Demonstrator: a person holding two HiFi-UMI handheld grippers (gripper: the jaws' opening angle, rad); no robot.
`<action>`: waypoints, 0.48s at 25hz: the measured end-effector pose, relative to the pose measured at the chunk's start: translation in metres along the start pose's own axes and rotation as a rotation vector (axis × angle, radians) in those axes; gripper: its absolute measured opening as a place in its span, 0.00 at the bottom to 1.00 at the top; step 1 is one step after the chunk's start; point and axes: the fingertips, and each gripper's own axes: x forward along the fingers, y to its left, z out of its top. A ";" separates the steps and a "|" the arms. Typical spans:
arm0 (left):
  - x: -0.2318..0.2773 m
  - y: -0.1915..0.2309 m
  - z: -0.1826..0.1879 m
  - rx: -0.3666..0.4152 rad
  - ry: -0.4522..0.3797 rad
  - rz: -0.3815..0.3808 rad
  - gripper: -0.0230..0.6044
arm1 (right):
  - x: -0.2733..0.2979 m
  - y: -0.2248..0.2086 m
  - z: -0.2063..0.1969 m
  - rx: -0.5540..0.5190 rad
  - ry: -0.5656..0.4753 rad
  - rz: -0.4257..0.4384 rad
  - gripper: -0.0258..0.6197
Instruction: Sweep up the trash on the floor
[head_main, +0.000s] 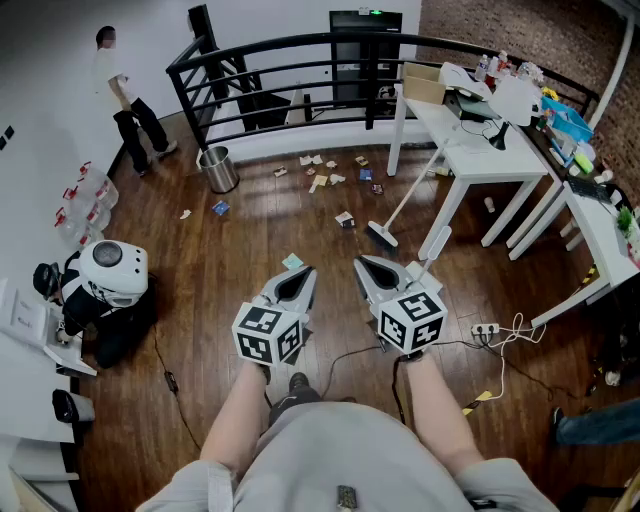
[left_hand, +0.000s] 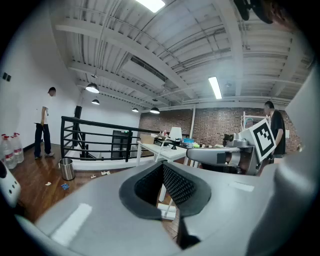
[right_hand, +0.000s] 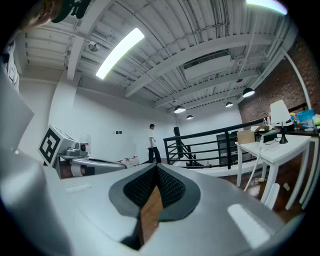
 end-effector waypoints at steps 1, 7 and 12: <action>0.001 0.001 0.001 0.000 0.001 0.001 0.05 | 0.001 -0.001 0.001 0.001 -0.001 -0.001 0.04; 0.013 0.003 0.003 0.006 0.002 -0.003 0.05 | 0.004 -0.011 0.004 0.002 -0.011 -0.007 0.04; 0.025 0.002 0.006 0.009 0.008 -0.008 0.05 | 0.005 -0.023 0.004 0.007 -0.010 -0.015 0.04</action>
